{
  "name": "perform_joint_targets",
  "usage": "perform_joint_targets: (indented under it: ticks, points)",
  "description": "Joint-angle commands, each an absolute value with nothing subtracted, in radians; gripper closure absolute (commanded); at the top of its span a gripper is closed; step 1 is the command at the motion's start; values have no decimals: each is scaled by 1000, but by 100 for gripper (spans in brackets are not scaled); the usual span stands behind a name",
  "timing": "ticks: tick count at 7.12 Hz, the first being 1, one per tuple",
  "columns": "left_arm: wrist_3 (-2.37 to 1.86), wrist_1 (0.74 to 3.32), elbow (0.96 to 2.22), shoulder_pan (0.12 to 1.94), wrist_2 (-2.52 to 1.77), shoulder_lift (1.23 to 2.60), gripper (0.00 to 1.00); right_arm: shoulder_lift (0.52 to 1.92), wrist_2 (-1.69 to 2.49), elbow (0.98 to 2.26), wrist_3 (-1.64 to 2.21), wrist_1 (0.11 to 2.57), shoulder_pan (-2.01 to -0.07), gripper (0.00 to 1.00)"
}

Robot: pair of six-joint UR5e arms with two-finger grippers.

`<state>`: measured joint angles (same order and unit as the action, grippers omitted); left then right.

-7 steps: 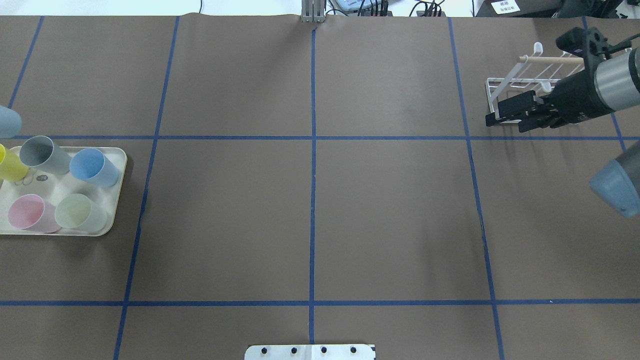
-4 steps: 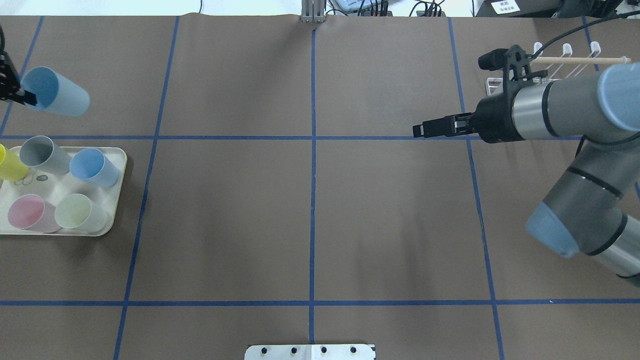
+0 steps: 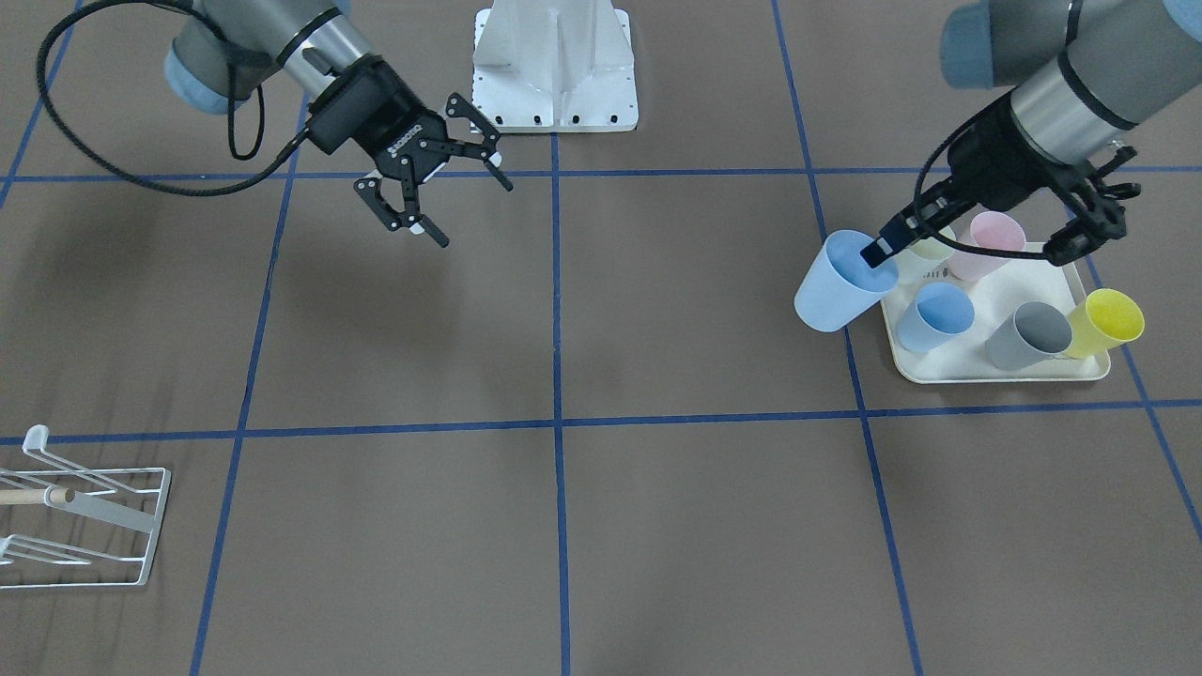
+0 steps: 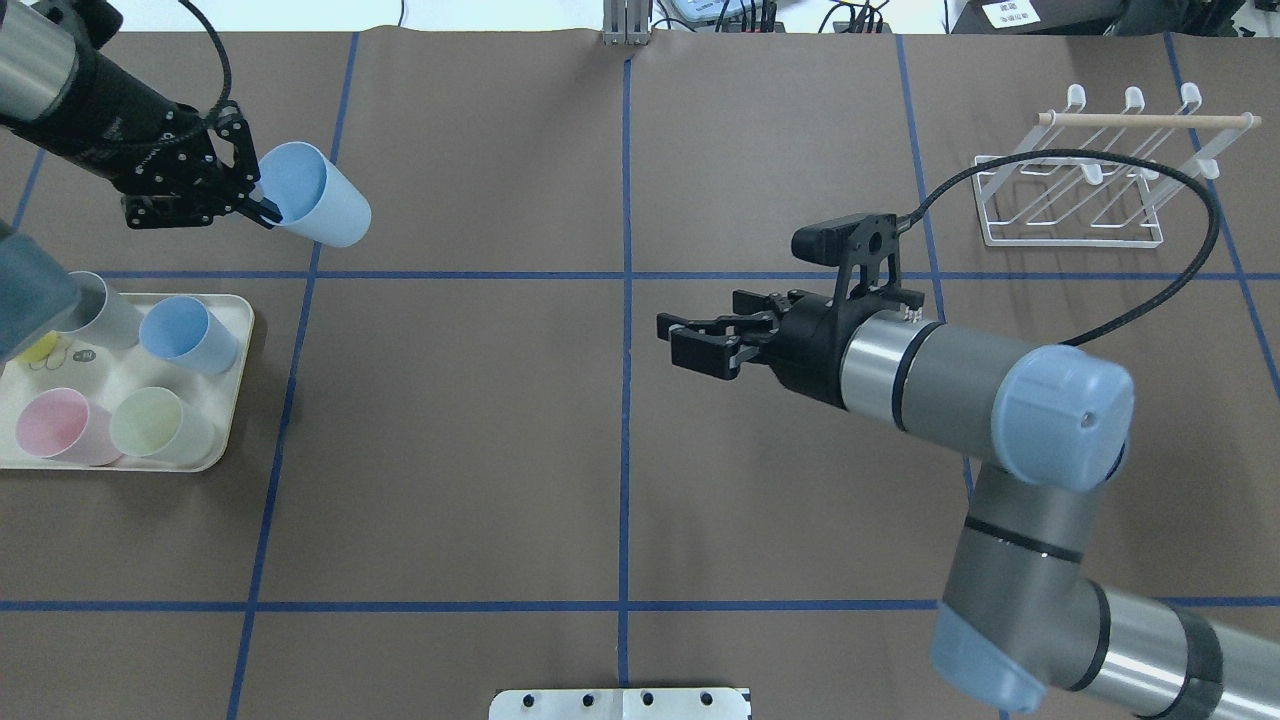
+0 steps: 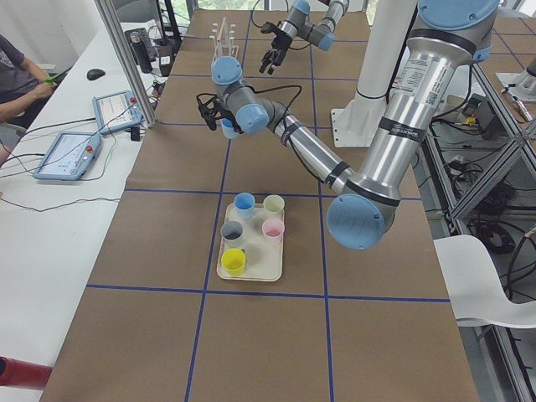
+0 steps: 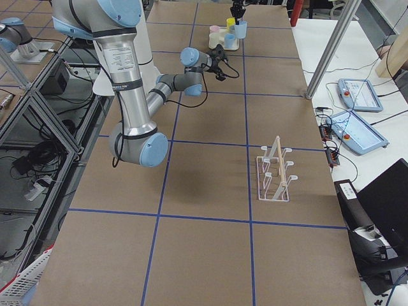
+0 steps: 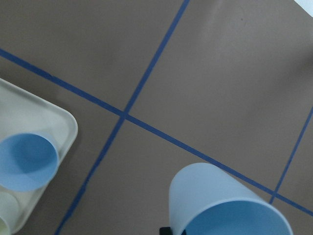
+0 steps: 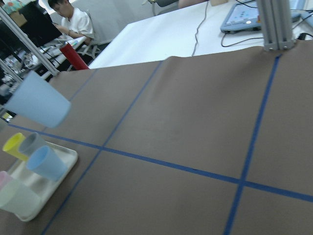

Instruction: Transfer IKEA cup to right arm and place on rack

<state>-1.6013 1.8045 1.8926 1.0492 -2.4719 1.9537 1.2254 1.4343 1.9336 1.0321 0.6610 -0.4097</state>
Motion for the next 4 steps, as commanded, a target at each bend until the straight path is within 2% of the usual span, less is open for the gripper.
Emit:
perform_joint_targets:
  ticks: [1,4]
  points:
    - [-1719,1927,1896,1008,-2555,2028,100,1186,1336,1925,1095,478,-293,3]
    - [-2112,2489,1861,964,-2443,2033,100,1181,1383,1924,1351,262,-290,2]
